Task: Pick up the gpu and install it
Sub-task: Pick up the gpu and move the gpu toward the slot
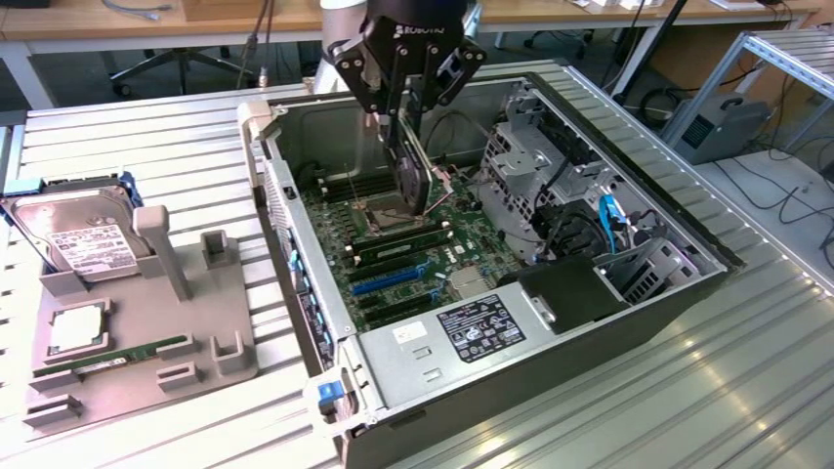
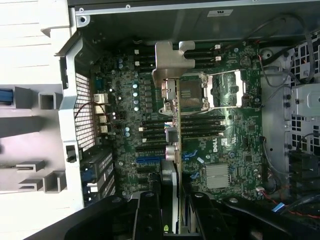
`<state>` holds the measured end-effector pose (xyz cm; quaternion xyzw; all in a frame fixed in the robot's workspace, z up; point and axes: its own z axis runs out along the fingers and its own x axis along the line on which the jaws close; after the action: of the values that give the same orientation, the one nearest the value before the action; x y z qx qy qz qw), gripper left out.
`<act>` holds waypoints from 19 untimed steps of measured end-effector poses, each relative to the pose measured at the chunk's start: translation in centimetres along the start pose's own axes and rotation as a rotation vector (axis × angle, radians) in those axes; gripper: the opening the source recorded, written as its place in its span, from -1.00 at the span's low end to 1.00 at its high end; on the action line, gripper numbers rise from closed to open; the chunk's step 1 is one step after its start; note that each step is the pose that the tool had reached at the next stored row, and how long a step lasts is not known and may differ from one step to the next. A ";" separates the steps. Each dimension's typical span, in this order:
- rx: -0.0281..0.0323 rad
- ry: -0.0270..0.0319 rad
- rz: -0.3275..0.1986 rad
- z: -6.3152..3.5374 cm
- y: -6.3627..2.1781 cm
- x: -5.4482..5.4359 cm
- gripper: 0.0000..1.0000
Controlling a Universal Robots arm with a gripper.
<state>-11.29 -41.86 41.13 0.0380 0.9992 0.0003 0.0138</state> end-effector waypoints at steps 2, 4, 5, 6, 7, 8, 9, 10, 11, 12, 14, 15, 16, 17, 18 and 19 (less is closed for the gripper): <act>0.0003 0.0000 0.000 0.03 0.01 -0.1 -0.47; 0.0005 0.0000 0.000 0.05 0.02 -0.3 -0.47; 0.0006 -0.0001 0.000 0.07 0.02 -0.3 -0.47; 0.0007 -0.0001 0.000 0.08 0.03 -0.4 -0.47; 0.0009 0.0000 0.000 0.09 0.03 -0.4 -0.47; 0.0010 0.0000 0.000 0.11 0.04 -0.5 -0.47; 0.0011 0.0000 0.000 0.12 0.04 -0.6 -0.47; 0.0011 -0.0001 0.000 0.14 0.05 -0.6 -0.47; 0.0013 -0.0001 0.000 0.15 0.05 -0.7 -0.47; 0.0015 -0.0001 0.000 0.16 0.06 -0.8 -0.47; 0.0017 -0.0001 0.000 0.19 0.07 -0.9 -0.47; 0.0017 -0.0001 0.000 0.21 0.07 -1.0 -0.47; 0.0019 -0.0002 0.000 0.22 0.08 -1.0 -0.47; 0.0020 -0.0002 0.000 0.24 0.08 -1.1 -0.47; 0.0021 -0.0002 0.000 0.25 0.09 -1.2 -0.47; 0.0023 -0.0001 0.000 0.26 0.09 -1.2 -0.47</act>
<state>-10.03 -41.86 40.91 0.0379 0.9992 -0.0009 0.0138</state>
